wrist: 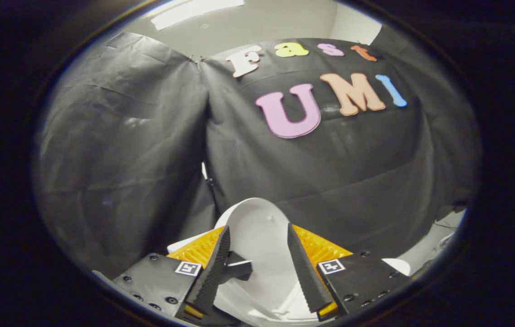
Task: Open the toilet lid.
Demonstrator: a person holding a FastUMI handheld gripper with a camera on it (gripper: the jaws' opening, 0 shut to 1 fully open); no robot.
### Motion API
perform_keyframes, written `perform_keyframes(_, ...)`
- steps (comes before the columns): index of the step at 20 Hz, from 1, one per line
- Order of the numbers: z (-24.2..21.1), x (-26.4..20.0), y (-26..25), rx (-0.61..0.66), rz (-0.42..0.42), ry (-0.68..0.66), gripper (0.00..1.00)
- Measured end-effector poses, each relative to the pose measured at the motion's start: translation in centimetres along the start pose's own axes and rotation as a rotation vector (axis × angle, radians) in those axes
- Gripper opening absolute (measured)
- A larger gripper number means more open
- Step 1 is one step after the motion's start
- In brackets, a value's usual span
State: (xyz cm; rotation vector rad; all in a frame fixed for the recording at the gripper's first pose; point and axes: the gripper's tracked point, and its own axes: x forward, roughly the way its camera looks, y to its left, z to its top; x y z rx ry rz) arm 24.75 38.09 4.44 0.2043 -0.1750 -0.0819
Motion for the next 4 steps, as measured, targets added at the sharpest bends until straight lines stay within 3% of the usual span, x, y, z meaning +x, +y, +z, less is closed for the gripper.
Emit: perform_keyframes(4,3.6,-1.8,-5.4,-0.031,-0.092,-0.04,0.78)
